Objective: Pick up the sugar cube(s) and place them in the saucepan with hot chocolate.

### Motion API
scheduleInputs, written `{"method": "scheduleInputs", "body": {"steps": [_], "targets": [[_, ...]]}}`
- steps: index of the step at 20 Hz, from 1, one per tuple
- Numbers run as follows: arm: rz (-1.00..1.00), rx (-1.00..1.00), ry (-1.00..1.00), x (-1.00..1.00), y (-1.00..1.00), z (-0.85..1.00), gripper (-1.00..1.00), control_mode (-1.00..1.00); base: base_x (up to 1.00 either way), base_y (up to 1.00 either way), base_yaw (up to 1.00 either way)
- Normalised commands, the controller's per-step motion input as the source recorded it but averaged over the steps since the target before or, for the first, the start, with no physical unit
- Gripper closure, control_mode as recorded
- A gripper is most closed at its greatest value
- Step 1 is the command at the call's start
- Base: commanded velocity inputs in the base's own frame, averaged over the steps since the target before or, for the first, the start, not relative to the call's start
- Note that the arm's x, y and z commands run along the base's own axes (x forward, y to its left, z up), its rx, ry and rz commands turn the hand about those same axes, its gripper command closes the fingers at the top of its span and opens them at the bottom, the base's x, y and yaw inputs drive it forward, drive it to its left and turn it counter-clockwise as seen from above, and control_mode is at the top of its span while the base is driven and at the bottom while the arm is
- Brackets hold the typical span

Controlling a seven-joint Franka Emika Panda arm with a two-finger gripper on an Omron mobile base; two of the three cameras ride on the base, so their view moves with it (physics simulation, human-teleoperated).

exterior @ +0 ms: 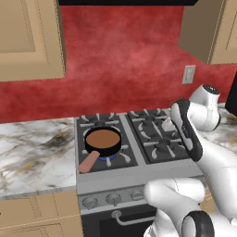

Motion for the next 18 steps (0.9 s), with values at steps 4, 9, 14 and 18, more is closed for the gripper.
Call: {"method": "scheduleInputs", "body": {"steps": [4,9,14,18], "targets": [[0.20,0.00,0.00,0.00,1.00,0.19,1.00,-1.00,0.00,0.00,0.00],[0.20,0.00,0.00,0.05,0.96,0.00,1.00,-1.00,0.00,0.00,0.00],[0.18,0.00,0.00,0.30,0.72,-0.07,1.00,-1.00,0.00,0.00,0.00],[0.06,-0.04,0.00,0.58,0.43,-0.18,1.00,-1.00,0.00,0.00,0.00]]}}
